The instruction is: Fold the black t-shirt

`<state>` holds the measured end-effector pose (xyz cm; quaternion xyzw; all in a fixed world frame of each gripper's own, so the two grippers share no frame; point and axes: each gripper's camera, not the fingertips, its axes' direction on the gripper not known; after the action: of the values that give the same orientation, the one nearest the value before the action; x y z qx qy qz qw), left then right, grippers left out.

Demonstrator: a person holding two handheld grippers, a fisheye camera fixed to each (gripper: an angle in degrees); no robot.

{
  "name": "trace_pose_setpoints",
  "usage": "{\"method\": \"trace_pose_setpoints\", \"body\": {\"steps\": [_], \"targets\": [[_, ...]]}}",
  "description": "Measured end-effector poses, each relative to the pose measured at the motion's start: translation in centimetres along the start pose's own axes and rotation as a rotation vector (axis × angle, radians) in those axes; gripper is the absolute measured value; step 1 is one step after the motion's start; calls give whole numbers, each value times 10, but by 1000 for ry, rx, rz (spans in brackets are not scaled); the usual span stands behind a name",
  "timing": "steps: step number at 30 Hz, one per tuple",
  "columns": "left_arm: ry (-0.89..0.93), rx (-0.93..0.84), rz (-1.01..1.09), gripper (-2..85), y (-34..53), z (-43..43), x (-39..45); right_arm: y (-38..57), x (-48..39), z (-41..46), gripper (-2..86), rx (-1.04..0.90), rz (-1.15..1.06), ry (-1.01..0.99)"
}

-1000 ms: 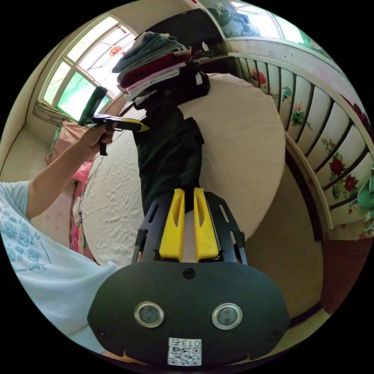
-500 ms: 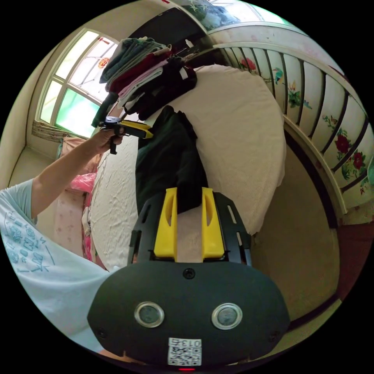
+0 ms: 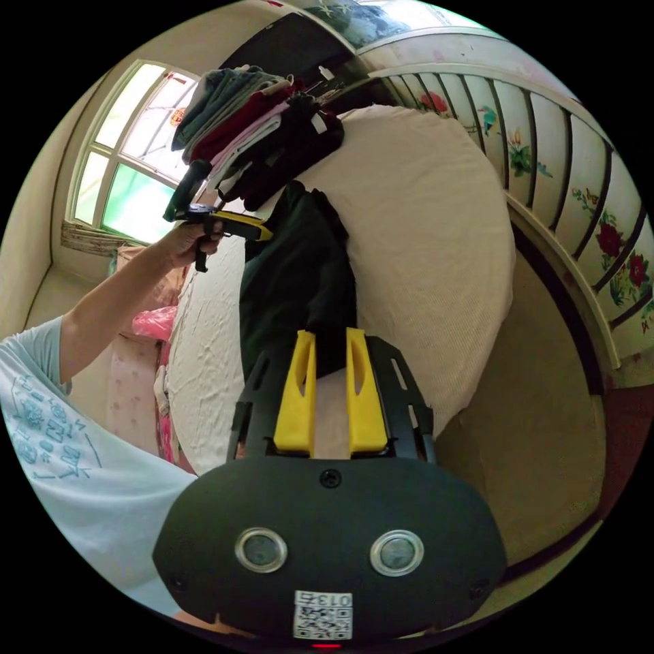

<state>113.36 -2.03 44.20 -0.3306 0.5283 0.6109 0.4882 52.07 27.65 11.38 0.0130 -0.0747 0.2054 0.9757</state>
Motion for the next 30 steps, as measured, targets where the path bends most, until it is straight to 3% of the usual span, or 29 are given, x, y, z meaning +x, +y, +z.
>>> {"method": "trace_pose_setpoints", "body": {"steps": [6,16,24,30], "targets": [[-134,66,32,30,27,-31,42,4,-52,-14,37,14,-111,134],[-48,533,-25,22,151,-165,86,-23,-141,-90,33,156,-353,291],[-122,898,-56,28,228,-366,80,-171,-279,-184,31,400,-806,322],[-102,1062,-248,32,257,-501,17,-326,-385,-191,30,353,-905,343]]}}
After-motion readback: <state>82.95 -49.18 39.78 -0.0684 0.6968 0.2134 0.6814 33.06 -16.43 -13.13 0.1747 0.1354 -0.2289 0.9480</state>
